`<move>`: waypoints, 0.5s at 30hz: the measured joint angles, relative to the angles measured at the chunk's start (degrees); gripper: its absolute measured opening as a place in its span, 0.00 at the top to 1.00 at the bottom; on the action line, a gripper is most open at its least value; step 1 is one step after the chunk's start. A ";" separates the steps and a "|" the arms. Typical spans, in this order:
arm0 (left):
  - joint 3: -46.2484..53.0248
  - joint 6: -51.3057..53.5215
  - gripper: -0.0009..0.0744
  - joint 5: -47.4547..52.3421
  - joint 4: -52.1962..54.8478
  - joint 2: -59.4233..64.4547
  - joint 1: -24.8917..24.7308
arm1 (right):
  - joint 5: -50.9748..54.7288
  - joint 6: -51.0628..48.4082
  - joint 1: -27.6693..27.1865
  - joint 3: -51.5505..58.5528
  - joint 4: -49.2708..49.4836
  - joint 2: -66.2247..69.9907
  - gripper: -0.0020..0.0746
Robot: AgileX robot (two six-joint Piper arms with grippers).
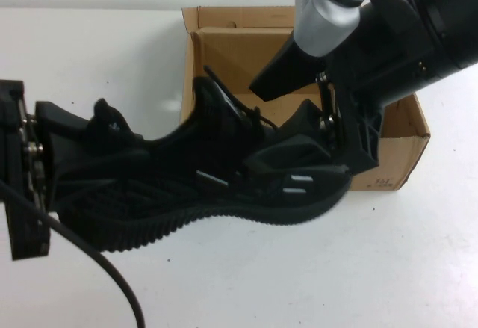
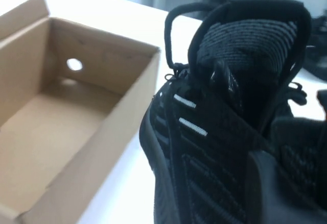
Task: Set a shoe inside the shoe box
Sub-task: Place the shoe in the shoe box
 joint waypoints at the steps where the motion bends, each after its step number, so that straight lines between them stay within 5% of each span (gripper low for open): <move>1: 0.00 0.00 0.92 0.00 0.00 0.00 -0.72 | -0.27 0.00 0.12 0.00 0.00 0.00 0.20; 15: -1.14 0.00 0.92 0.32 -0.09 0.00 -4.08 | 1.08 2.22 0.34 0.00 2.81 3.98 0.24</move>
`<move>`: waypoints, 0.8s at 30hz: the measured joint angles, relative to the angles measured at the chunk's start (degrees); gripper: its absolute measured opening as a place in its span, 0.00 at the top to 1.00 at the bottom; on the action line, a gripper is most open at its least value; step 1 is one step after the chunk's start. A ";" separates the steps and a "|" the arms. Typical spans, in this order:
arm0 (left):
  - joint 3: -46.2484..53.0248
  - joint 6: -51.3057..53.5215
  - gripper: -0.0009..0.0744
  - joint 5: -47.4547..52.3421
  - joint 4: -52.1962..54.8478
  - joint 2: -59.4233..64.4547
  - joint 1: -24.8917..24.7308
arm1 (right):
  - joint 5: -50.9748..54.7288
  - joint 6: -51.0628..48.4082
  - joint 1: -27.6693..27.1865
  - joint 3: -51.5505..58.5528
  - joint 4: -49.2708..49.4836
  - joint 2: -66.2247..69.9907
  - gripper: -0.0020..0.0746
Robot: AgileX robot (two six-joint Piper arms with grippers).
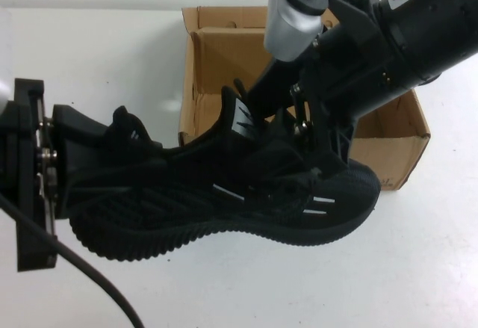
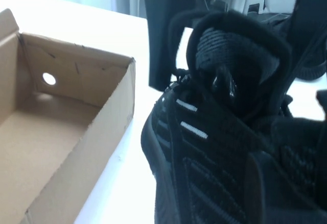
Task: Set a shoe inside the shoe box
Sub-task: Place the shoe in the shoe box
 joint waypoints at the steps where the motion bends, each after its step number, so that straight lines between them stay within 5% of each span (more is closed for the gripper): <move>1: -0.29 0.00 0.92 0.00 0.00 0.00 0.00 | 0.00 0.26 0.00 0.00 0.00 0.00 0.27; 5: -1.13 0.00 0.92 0.00 0.00 0.00 0.00 | 0.00 1.59 0.00 0.00 0.14 0.00 0.45; 9: -1.47 -0.12 0.92 0.00 0.23 0.00 0.00 | 0.00 2.88 0.00 0.00 0.06 0.00 0.82; 15: -1.69 -3.26 0.88 0.00 0.23 0.00 0.00 | 0.00 2.78 0.00 0.00 -0.02 0.00 0.93; 17: -1.78 -6.00 0.78 -0.29 -0.55 0.00 0.00 | 0.00 2.78 0.00 0.00 -0.42 0.00 0.93; 22: -2.04 -16.62 0.29 -5.14 -1.77 0.00 0.00 | 0.39 2.78 0.00 0.47 -4.12 0.50 0.94; 24: -2.04 -19.59 0.20 -8.71 -1.63 0.00 0.00 | 0.39 3.19 0.00 0.47 -6.38 0.63 0.94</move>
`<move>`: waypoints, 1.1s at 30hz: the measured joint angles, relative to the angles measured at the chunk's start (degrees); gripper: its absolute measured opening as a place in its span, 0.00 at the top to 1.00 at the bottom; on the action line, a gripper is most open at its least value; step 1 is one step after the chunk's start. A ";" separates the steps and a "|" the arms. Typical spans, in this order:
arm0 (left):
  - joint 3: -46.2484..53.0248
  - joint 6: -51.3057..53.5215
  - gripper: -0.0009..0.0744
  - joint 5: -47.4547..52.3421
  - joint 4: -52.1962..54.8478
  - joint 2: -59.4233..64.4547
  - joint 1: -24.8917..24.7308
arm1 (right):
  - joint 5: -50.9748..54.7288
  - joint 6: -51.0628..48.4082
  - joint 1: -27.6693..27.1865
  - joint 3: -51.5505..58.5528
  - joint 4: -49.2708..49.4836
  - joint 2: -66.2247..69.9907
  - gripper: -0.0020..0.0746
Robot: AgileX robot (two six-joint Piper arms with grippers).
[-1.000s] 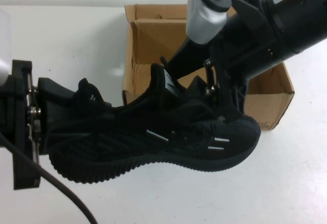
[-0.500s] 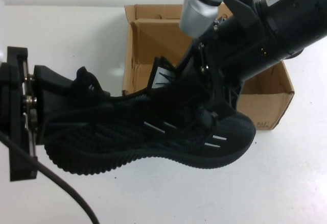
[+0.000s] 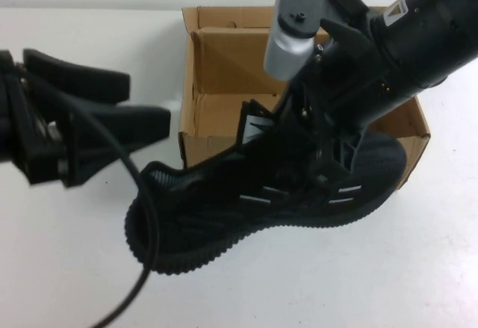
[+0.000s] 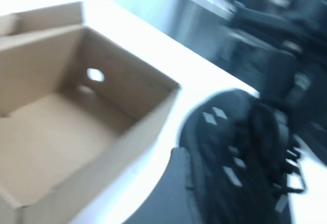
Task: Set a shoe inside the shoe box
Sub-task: Place the shoe in the shoe box
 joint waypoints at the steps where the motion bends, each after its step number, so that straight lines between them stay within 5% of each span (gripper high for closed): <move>1: 0.00 -0.98 0.18 -1.46 0.09 0.00 0.00 | 0.00 0.44 0.00 0.00 -1.08 0.00 0.94; 6: 0.00 -7.11 0.20 -9.68 1.02 0.00 0.00 | 0.23 3.73 -2.34 0.00 -4.38 0.41 0.94; 8: 0.00 -9.18 0.35 -11.25 2.58 0.00 0.00 | 0.23 4.55 -4.55 0.00 -4.84 0.79 0.94; 12: 0.00 -11.89 0.81 -12.20 8.54 0.00 0.00 | 0.11 6.11 -8.82 -2.57 -5.88 2.94 0.94; 15: 0.00 -14.28 0.93 -12.31 12.95 0.00 0.00 | 0.11 7.14 -10.80 -7.85 -6.47 6.01 0.94; 33: 0.00 -19.00 0.98 -6.03 20.53 0.00 0.00 | 0.58 6.63 -11.28 -46.69 -15.60 40.26 0.94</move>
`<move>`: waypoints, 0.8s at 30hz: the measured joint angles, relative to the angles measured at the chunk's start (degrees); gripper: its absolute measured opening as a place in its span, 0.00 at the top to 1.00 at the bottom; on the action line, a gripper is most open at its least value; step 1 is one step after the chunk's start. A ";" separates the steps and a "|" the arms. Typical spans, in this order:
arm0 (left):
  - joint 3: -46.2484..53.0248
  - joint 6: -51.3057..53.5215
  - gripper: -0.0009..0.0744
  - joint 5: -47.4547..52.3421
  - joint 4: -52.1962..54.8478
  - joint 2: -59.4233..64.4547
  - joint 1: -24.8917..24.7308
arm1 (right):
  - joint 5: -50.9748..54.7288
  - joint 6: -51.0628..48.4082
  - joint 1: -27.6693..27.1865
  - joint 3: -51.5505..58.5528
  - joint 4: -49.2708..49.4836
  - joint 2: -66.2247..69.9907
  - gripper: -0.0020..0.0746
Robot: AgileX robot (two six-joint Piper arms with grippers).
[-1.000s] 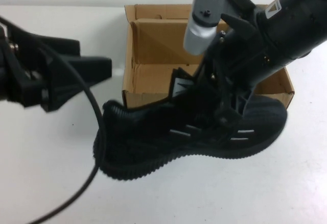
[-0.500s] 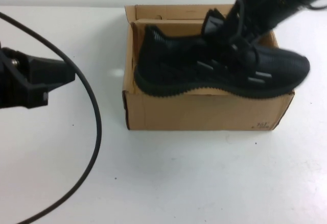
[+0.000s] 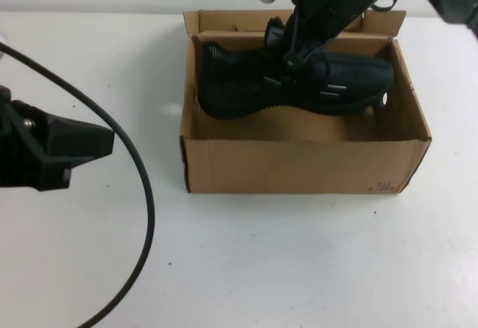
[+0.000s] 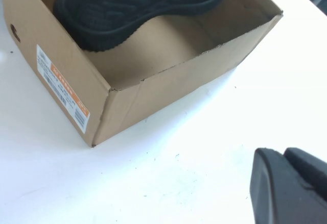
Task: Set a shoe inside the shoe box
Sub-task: Place the shoe in the shoe box
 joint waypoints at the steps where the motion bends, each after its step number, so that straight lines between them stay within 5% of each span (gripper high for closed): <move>1: 0.00 0.00 0.98 0.11 0.00 0.00 0.00 | 0.00 0.00 0.00 -0.91 -0.11 1.21 0.94; 24: 0.00 -0.10 0.98 0.88 0.66 0.00 0.00 | -9.75 0.20 -0.39 -2.47 -0.39 7.99 0.94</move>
